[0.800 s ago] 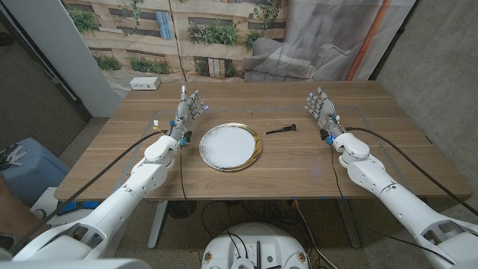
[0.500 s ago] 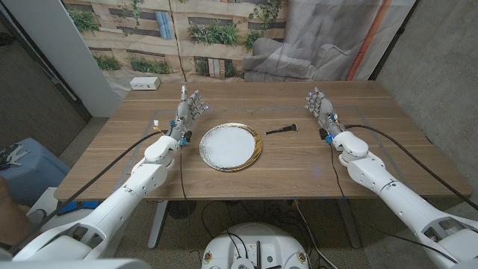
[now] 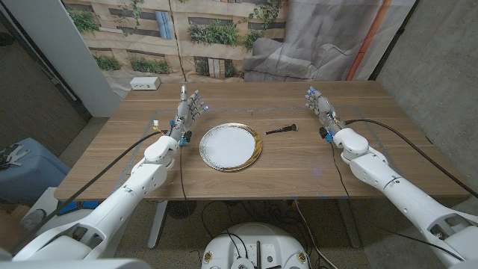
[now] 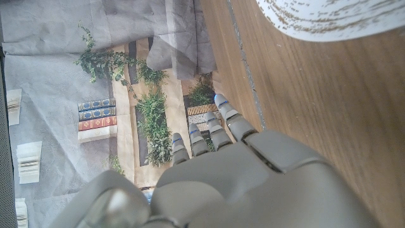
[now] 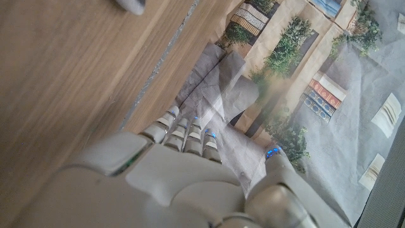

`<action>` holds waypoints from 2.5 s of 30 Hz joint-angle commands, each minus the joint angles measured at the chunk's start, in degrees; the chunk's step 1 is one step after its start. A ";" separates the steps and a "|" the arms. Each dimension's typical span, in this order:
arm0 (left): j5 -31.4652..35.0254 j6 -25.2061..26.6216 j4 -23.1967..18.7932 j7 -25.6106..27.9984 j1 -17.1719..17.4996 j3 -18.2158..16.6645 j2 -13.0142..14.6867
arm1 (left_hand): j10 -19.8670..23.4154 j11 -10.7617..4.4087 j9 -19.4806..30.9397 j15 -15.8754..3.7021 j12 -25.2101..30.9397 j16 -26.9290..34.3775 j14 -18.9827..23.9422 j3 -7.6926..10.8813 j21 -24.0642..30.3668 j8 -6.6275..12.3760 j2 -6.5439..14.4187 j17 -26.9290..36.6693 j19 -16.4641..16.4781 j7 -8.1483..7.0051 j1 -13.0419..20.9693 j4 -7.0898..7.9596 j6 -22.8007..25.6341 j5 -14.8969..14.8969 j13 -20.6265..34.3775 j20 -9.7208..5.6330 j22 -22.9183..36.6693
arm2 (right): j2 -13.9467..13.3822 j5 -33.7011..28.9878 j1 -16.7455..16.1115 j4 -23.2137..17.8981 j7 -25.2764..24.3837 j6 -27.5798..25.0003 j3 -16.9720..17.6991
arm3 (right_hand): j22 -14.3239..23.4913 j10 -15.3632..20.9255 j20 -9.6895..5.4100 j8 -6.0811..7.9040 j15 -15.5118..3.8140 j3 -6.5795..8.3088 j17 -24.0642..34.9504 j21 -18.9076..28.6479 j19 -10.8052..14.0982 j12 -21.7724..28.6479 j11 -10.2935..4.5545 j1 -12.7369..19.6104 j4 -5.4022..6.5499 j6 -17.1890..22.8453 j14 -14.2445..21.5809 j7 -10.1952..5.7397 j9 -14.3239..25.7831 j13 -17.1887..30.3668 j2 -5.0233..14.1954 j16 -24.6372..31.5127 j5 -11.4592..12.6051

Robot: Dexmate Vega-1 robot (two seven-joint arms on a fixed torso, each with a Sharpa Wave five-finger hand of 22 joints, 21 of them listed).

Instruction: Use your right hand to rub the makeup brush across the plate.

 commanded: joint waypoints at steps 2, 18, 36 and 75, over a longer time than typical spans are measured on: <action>-0.01 0.00 -0.03 0.00 0.01 -0.01 0.04 | -0.06 -0.46 0.10 -0.74 0.41 0.17 0.46 -0.02 0.36 0.41 0.48 0.08 0.41 -0.36 -0.02 0.44 -0.02 0.28 0.13 0.23 0.24 | -4.62 -9.44 0.37 -6.04 -4.15 -4.94 -2.24 | 0.07 -0.30 -1.70 0.61 -2.09 0.27 -0.24 0.12 -1.17 0.04 -0.31 0.97 -1.17 -0.24 -1.18 0.09 0.25 0.08 0.41 -0.49 0.18; -0.01 -0.01 0.00 -0.01 0.01 -0.01 0.03 | -0.07 -0.46 0.10 -0.74 0.40 0.18 0.49 -0.05 0.39 0.41 0.49 0.08 0.47 -0.36 -0.02 0.44 -0.03 0.28 0.13 0.21 0.25 | -9.58 -25.74 2.85 -12.63 -6.94 -14.65 -6.80 | 0.00 -0.22 -1.70 1.21 -3.29 1.80 -1.27 0.70 -1.23 0.43 -2.75 5.22 -5.84 0.67 -1.25 -1.70 0.36 0.10 -0.51 -0.39 0.02; -0.02 -0.02 0.02 -0.04 0.00 -0.02 0.04 | -0.03 -0.41 0.10 -0.74 0.42 0.17 0.47 -0.08 0.36 0.42 0.49 0.08 0.42 -0.36 -0.02 0.44 -0.02 0.28 0.13 0.21 0.24 | -13.87 -41.69 4.98 -20.96 -2.39 -25.50 -11.65 | 0.14 1.33 3.30 1.74 0.44 3.13 -1.56 0.75 -1.72 0.93 -4.54 10.16 -9.46 0.96 -2.39 -4.04 0.65 0.41 -2.72 -0.29 0.35; -0.02 -0.04 0.03 -0.04 0.00 -0.02 0.04 | -0.02 -0.36 0.10 -0.75 0.42 0.17 0.46 -0.14 0.37 0.43 0.50 0.08 0.43 -0.36 -0.01 0.43 0.01 0.29 0.13 0.24 0.25 | -11.24 -75.78 14.79 -25.74 26.97 -38.39 -25.48 | 0.18 4.99 5.90 2.99 0.76 5.19 -1.30 1.46 0.17 2.42 -4.45 18.72 -10.07 1.69 0.70 -5.85 1.13 1.87 -6.48 1.48 1.97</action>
